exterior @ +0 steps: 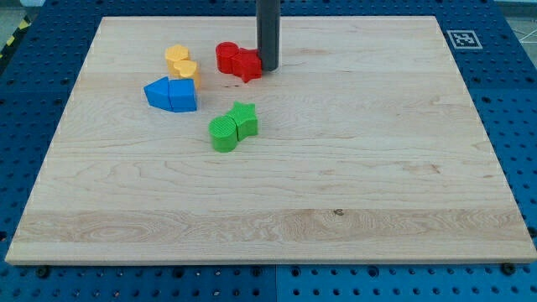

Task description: Point at the red circle

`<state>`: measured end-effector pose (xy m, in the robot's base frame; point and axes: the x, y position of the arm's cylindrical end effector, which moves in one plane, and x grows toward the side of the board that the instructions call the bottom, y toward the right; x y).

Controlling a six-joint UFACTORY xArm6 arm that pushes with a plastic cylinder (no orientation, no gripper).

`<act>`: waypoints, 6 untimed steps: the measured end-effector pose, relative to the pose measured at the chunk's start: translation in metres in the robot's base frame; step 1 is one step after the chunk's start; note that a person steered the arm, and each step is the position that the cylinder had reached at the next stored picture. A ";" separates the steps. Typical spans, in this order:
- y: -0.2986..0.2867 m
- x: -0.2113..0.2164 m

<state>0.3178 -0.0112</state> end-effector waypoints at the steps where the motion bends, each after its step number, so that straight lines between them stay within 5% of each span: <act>1: -0.014 0.000; 4: -0.036 0.000; 6: -0.005 -0.051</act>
